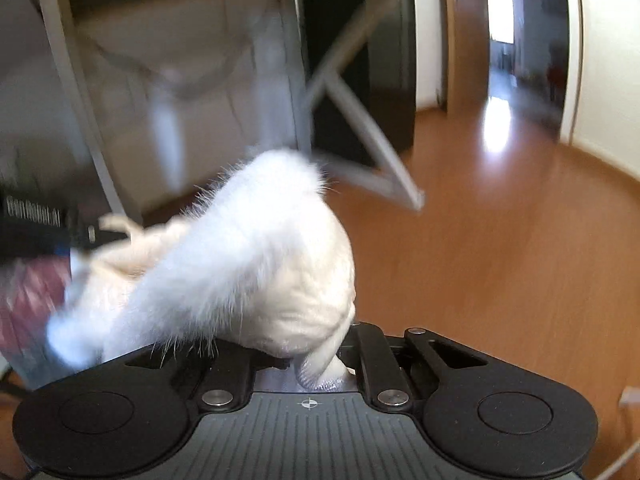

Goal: Fold clothes
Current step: 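Lift the robe with both grippers and carry it to the geometric-patterned table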

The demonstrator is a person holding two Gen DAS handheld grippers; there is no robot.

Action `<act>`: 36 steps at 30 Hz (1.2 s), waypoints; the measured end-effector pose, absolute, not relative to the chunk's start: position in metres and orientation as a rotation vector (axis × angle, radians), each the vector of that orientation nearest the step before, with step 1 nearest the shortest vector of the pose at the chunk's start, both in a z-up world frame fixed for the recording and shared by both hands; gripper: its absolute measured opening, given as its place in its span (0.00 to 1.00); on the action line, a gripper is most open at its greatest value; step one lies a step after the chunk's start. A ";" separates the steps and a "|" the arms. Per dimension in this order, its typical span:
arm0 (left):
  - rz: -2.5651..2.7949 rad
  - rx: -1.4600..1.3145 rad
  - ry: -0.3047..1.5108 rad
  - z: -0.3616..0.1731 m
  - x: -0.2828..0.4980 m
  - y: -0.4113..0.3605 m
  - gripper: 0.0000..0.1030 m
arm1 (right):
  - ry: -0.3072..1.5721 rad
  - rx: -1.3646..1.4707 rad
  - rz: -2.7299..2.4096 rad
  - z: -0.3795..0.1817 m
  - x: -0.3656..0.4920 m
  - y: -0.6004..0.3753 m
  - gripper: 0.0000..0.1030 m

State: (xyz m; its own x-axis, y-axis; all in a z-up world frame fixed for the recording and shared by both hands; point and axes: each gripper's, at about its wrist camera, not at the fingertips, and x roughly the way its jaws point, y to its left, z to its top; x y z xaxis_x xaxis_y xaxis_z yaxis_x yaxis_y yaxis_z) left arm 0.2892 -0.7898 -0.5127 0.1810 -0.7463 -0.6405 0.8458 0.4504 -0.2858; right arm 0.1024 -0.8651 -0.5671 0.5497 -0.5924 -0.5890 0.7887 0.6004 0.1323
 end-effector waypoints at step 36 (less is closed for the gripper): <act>-1.160 -0.255 0.199 0.066 0.225 -0.766 0.10 | -0.093 0.235 -0.459 0.073 -0.053 -0.962 0.10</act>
